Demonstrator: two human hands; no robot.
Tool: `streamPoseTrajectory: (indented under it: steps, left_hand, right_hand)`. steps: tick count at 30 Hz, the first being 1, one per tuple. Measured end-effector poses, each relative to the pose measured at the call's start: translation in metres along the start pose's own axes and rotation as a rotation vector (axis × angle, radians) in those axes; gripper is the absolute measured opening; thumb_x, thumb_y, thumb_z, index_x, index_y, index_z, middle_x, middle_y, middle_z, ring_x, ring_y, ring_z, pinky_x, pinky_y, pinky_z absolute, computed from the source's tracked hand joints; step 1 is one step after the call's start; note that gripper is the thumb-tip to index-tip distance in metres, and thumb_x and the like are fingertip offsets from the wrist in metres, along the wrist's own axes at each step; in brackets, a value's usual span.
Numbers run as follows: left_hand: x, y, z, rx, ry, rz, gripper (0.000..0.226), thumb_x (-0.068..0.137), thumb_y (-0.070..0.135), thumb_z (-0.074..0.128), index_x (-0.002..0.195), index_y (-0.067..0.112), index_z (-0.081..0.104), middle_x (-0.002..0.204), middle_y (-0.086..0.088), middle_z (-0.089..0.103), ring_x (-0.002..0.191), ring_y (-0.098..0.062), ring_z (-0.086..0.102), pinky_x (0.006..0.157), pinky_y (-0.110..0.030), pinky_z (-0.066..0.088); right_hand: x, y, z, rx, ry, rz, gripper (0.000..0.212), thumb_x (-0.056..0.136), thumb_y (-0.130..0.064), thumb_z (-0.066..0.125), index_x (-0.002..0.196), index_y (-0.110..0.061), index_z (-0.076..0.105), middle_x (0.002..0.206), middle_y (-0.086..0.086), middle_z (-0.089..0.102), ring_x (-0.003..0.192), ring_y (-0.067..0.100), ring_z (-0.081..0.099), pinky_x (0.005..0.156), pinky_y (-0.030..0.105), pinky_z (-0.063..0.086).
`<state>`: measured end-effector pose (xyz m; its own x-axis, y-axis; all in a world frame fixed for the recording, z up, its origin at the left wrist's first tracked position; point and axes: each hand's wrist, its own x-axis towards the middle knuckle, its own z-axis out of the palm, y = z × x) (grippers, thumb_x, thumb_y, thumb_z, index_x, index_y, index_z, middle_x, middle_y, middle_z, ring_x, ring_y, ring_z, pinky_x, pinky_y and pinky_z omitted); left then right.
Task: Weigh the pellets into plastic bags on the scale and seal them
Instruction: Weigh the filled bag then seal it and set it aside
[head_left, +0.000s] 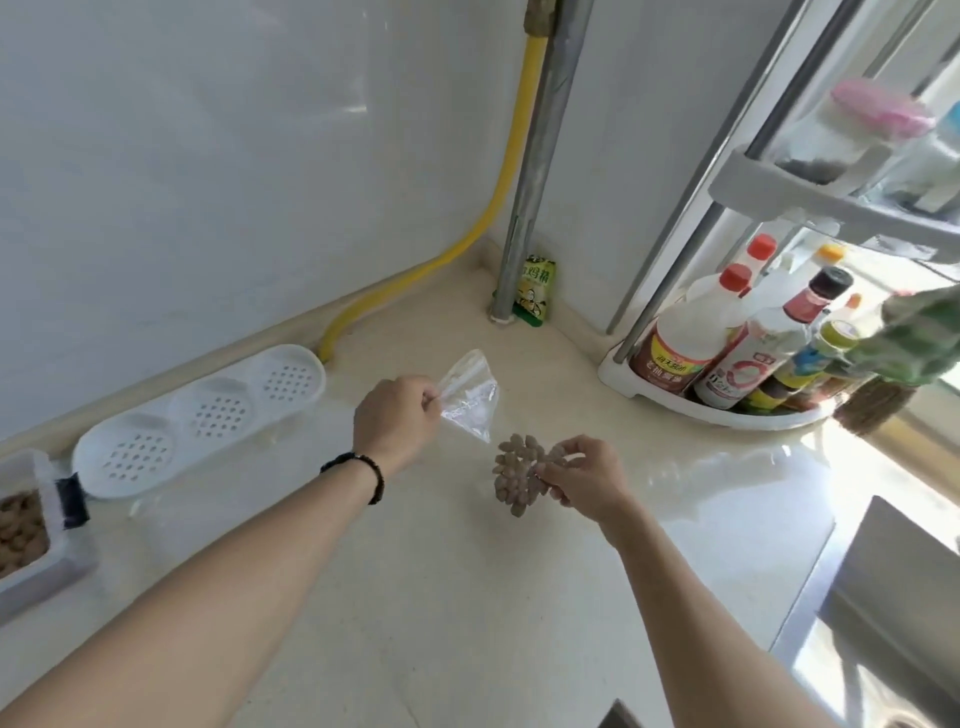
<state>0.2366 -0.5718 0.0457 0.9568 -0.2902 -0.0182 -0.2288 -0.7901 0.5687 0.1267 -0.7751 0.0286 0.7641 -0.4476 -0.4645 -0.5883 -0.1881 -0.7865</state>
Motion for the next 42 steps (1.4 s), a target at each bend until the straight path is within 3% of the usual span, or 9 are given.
streamPoseTrajectory:
  steps: [4, 8, 11, 14, 17, 28, 32, 38, 42]
  left_hand:
    - [0.005, -0.003, 0.033, 0.227, -0.041, 0.174, 0.053, 0.091, 0.023, 0.058, 0.14, 0.012, 0.041, 0.141, -0.009, 0.047, 0.128, -0.029, 0.044, 0.094, -0.039, 0.046]
    - [-0.011, -0.01, 0.056, 0.403, -0.266, 0.381, 0.058, 0.096, 0.031, 0.048, 0.148, 0.013, 0.031, 0.157, -0.012, 0.024, 0.146, -0.032, 0.014, 0.119, -0.044, 0.017]
    - [-0.015, -0.014, 0.07, 0.542, -0.396, 0.326, 0.06, 0.1, 0.041, 0.034, 0.153, 0.018, 0.016, 0.161, -0.013, 0.009, 0.148, -0.034, -0.004, 0.12, -0.05, 0.003]
    - [-0.002, -0.014, 0.077, 0.567, -0.413, 0.321, 0.062, 0.102, 0.044, 0.028, 0.154, 0.021, 0.005, 0.162, -0.01, 0.0, 0.148, -0.033, -0.009, 0.119, -0.051, -0.001]
    - [0.014, -0.015, 0.083, 0.525, -0.435, 0.312, 0.063, 0.102, 0.047, 0.026, 0.154, 0.024, 0.001, 0.162, -0.007, -0.005, 0.148, -0.032, -0.009, 0.12, -0.047, 0.003]
    - [0.019, -0.019, 0.064, 0.337, -0.383, 0.372, 0.062, 0.102, 0.039, 0.034, 0.154, 0.016, 0.01, 0.163, -0.004, -0.001, 0.149, -0.02, -0.009, 0.121, -0.036, 0.002]
    - [-0.011, -0.03, 0.027, 0.288, -0.264, 0.395, 0.057, 0.103, 0.035, 0.034, 0.153, 0.014, 0.018, 0.162, -0.004, 0.008, 0.149, -0.018, -0.007, 0.12, -0.034, -0.002]
    - [-0.056, -0.09, -0.045, 0.326, -0.191, 0.18, 0.062, 0.1, 0.042, 0.041, 0.153, 0.018, 0.02, 0.161, -0.003, 0.012, 0.149, -0.017, -0.002, 0.12, -0.033, 0.0]
    - [-0.084, -0.13, -0.074, 0.422, -0.266, -0.044, 0.095, 0.085, 0.064, 0.055, 0.154, 0.022, 0.006, 0.162, -0.005, -0.001, 0.149, -0.021, -0.009, 0.12, -0.038, -0.001]
  right_hand:
    - [0.028, 0.014, 0.004, -0.241, 0.075, 0.008, 0.034, 0.088, -0.019, 0.068, 0.118, -0.009, 0.056, 0.102, 0.009, 0.068, 0.077, 0.018, 0.061, 0.065, 0.028, 0.048]
    - [0.017, 0.02, 0.013, -0.757, 0.214, -0.248, 0.053, 0.093, -0.04, 0.056, 0.139, -0.015, 0.046, 0.144, 0.009, 0.045, 0.131, 0.028, 0.04, 0.103, 0.041, 0.04]
    - [0.004, 0.026, 0.029, -0.882, 0.017, -0.441, 0.062, 0.098, -0.051, 0.041, 0.152, -0.022, 0.028, 0.163, 0.004, 0.018, 0.15, 0.026, 0.014, 0.12, 0.044, 0.016]
    - [0.009, 0.036, 0.039, -0.982, -0.06, -0.453, 0.066, 0.102, -0.047, 0.034, 0.157, -0.022, 0.007, 0.166, 0.002, -0.002, 0.152, 0.024, -0.003, 0.122, 0.041, 0.0]
    - [0.021, 0.036, 0.039, -0.964, -0.021, -0.443, 0.067, 0.103, -0.045, 0.034, 0.157, -0.02, 0.005, 0.166, 0.004, -0.005, 0.152, 0.025, -0.005, 0.121, 0.043, -0.001]
    - [0.027, 0.021, 0.041, -0.971, 0.011, -0.429, 0.069, 0.1, -0.046, 0.04, 0.156, -0.02, 0.01, 0.165, 0.006, 0.003, 0.152, 0.027, 0.001, 0.121, 0.047, 0.009]
    - [0.012, -0.001, 0.055, -0.903, 0.09, -0.472, 0.06, 0.097, -0.041, 0.049, 0.148, -0.016, 0.031, 0.16, 0.008, 0.022, 0.149, 0.028, 0.014, 0.118, 0.045, 0.021]
    - [-0.018, -0.049, 0.126, -0.716, -0.075, -0.512, 0.055, 0.097, -0.044, 0.047, 0.144, -0.016, 0.04, 0.143, 0.007, 0.046, 0.13, 0.028, 0.044, 0.102, 0.039, 0.039]
    - [-0.029, -0.063, 0.176, -0.65, -0.197, -0.396, 0.073, 0.092, -0.059, 0.05, 0.148, -0.015, 0.032, 0.143, 0.009, 0.044, 0.129, 0.031, 0.044, 0.101, 0.04, 0.041]
